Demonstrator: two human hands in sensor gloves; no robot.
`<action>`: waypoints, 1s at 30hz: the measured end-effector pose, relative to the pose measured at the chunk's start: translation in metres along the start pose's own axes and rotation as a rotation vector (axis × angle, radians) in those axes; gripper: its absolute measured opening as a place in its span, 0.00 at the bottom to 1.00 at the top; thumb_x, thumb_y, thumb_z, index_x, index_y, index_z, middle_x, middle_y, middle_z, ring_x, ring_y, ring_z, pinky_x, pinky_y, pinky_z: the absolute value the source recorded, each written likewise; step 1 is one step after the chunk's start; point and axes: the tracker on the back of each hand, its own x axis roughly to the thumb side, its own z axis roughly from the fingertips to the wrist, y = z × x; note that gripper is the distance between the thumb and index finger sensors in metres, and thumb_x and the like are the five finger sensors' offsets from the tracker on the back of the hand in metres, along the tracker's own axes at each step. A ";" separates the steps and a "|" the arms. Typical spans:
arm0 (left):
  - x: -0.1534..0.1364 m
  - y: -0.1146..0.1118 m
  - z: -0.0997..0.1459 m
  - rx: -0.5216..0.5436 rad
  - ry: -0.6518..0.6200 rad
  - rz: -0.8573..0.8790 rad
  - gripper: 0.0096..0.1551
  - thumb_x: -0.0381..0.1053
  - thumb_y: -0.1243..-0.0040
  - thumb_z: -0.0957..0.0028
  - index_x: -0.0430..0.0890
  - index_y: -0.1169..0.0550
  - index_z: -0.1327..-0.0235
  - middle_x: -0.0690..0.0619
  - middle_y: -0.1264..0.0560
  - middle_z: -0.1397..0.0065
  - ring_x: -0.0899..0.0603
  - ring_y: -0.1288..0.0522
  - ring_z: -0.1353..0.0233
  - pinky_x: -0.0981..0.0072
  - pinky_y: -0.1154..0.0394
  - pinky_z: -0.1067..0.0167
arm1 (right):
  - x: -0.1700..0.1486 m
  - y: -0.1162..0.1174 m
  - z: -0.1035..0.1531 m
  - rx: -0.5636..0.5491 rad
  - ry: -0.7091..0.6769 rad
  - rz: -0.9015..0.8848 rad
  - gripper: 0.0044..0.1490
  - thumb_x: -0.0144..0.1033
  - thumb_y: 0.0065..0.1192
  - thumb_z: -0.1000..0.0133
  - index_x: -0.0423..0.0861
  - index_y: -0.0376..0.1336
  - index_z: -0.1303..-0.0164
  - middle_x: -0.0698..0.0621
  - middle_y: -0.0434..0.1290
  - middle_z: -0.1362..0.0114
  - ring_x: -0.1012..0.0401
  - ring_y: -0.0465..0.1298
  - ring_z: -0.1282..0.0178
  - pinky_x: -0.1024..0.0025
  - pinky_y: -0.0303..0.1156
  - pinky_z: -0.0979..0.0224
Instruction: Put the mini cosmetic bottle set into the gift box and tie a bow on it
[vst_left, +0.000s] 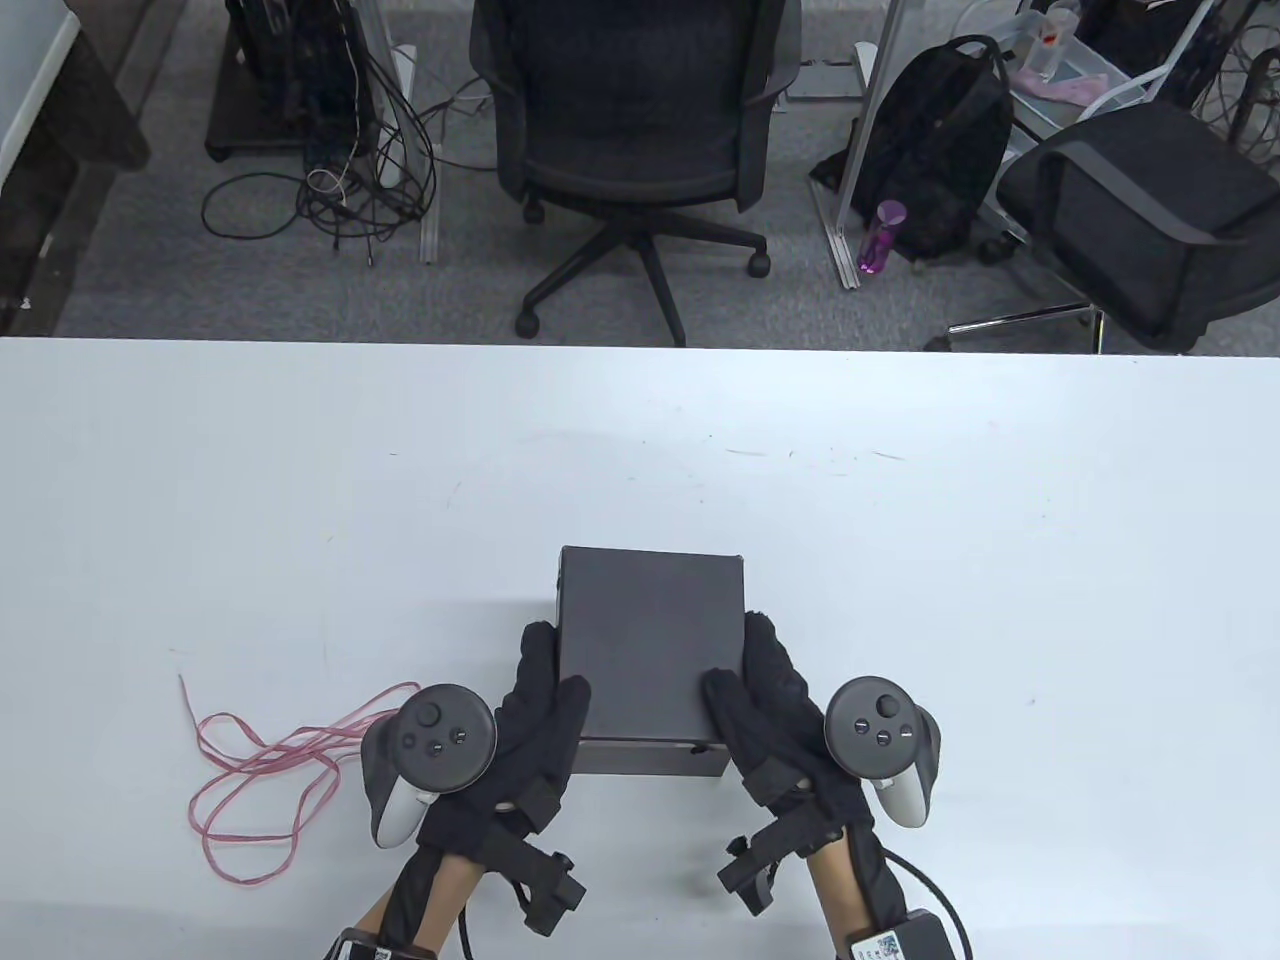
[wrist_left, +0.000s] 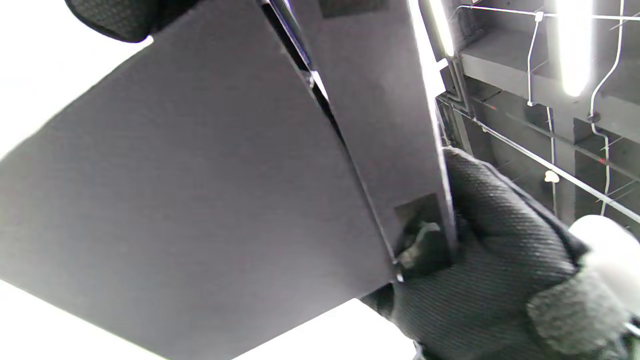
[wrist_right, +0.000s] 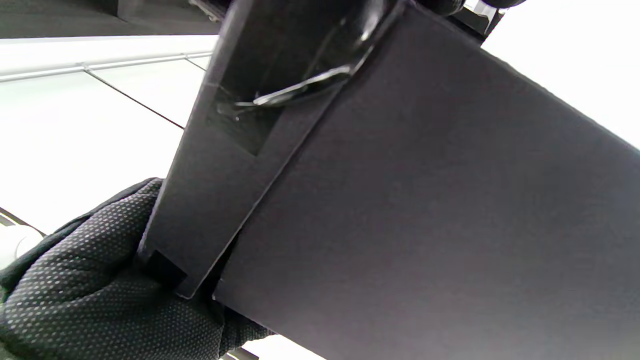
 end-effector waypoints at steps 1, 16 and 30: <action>-0.001 0.000 0.000 0.008 0.003 -0.005 0.44 0.54 0.69 0.31 0.24 0.57 0.18 0.16 0.42 0.25 0.14 0.33 0.30 0.28 0.30 0.36 | 0.000 0.001 0.000 -0.001 -0.002 0.005 0.50 0.39 0.37 0.29 0.15 0.30 0.20 0.11 0.38 0.21 0.16 0.41 0.30 0.15 0.43 0.38; -0.023 -0.015 -0.009 0.042 0.080 -0.108 0.42 0.55 0.68 0.31 0.28 0.53 0.16 0.25 0.38 0.25 0.29 0.28 0.40 0.44 0.25 0.43 | -0.002 0.011 -0.002 0.019 0.024 0.093 0.50 0.36 0.37 0.29 0.11 0.27 0.24 0.07 0.41 0.24 0.16 0.51 0.31 0.16 0.50 0.37; -0.015 -0.022 -0.005 0.043 0.141 -0.188 0.43 0.56 0.70 0.30 0.24 0.53 0.17 0.22 0.36 0.28 0.29 0.26 0.43 0.45 0.23 0.47 | -0.012 0.013 -0.006 0.049 0.050 0.096 0.50 0.37 0.37 0.29 0.12 0.29 0.23 0.08 0.43 0.24 0.17 0.53 0.31 0.18 0.51 0.36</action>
